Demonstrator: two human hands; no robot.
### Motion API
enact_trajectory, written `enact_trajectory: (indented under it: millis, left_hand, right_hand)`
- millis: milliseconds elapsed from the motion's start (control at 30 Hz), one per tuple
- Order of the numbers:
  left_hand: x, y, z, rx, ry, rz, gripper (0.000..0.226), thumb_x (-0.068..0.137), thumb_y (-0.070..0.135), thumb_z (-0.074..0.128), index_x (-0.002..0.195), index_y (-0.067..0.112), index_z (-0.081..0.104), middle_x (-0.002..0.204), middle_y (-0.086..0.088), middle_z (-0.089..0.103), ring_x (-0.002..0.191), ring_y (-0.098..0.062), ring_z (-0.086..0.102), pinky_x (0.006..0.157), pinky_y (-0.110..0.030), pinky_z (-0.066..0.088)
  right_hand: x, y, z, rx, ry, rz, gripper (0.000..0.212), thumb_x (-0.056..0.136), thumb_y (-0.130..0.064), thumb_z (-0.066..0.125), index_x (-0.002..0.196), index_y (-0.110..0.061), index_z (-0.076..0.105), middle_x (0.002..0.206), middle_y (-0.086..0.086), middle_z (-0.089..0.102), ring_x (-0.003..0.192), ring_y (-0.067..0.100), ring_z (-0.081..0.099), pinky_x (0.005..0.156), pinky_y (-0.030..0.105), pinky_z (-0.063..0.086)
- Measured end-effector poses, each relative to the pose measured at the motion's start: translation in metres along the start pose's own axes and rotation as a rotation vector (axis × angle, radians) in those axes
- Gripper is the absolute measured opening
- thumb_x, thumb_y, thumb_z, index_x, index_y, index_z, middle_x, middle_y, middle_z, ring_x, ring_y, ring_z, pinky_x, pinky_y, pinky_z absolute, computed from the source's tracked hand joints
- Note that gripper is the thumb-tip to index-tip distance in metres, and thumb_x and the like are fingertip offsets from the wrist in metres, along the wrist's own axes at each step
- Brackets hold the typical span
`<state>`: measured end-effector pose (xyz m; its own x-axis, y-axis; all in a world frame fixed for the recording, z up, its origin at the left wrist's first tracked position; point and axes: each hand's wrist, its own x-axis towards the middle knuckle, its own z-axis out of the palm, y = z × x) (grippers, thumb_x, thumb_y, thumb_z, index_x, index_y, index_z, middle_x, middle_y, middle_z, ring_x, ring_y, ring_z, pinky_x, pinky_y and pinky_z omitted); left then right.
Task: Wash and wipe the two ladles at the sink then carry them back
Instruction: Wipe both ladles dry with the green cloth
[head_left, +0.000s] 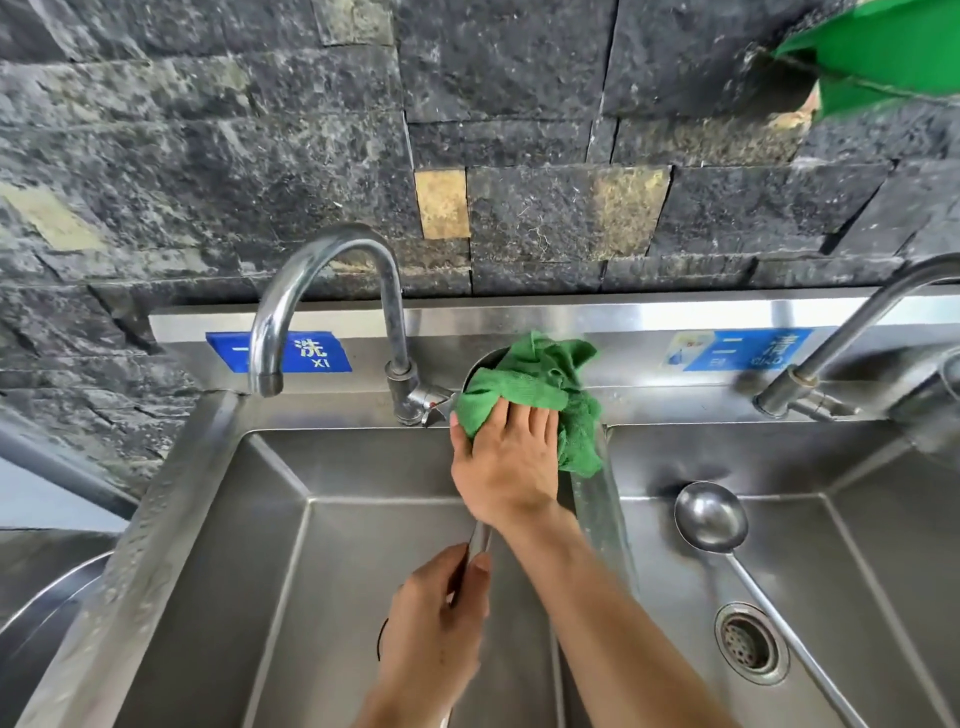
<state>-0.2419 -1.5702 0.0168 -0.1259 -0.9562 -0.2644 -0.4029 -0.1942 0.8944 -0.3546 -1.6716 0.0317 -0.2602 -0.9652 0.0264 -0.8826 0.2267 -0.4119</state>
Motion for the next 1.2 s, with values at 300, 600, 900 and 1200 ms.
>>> enact_trajectory:
  millis: [300, 600, 900, 1200]
  left_hand:
    - [-0.008, 0.007, 0.018, -0.079, 0.073, -0.011, 0.031, 0.097, 0.026, 0.051, 0.066, 0.027, 0.053, 0.045, 0.004, 0.042, 0.040, -0.022, 0.036, 0.048, -0.035, 0.031]
    - [-0.024, 0.042, 0.027, -0.211, 0.067, 0.014, 0.037, 0.101, 0.033, 0.048, 0.069, 0.015, 0.047, 0.053, -0.002, 0.039, 0.036, -0.017, 0.029, 0.040, -0.023, 0.026]
    - [-0.015, 0.042, 0.008, -0.068, 0.109, 0.007, 0.022, 0.098, 0.025, 0.056, 0.077, 0.017, 0.057, 0.059, -0.001, 0.057, 0.039, -0.029, 0.057, 0.042, -0.037, 0.051]
    - [-0.004, 0.059, -0.002, 0.264, 0.099, 0.147, 0.017, 0.097, 0.037, 0.054, 0.100, 0.022, 0.047, 0.058, 0.012, 0.062, 0.049, -0.003, 0.053, 0.051, -0.021, 0.040]
  right_hand:
    - [-0.026, 0.002, 0.004, 0.148, 0.174, -0.431, 0.051, 0.096, -0.046, 0.043, 0.120, -0.009, 0.069, 0.121, 0.008, 0.071, 0.126, 0.033, 0.056, 0.117, 0.051, 0.034]
    - [-0.003, 0.000, -0.027, 0.000, 0.090, -0.098, 0.072, 0.102, -0.052, 0.035, 0.143, 0.006, 0.044, 0.140, 0.028, 0.054, 0.137, 0.043, 0.044, 0.122, 0.051, 0.024]
    - [-0.026, 0.054, -0.071, 1.689, -0.224, 0.397, 0.046, 0.096, -0.045, 0.060, 0.116, -0.004, 0.070, 0.109, 0.016, 0.076, 0.103, 0.029, 0.073, 0.101, 0.048, 0.052]
    - [-0.024, 0.062, -0.179, 1.225, 0.138, -0.184, 0.032, 0.095, -0.053, 0.048, 0.084, -0.033, 0.071, 0.081, -0.020, 0.068, 0.081, 0.002, 0.062, 0.081, 0.025, 0.051]
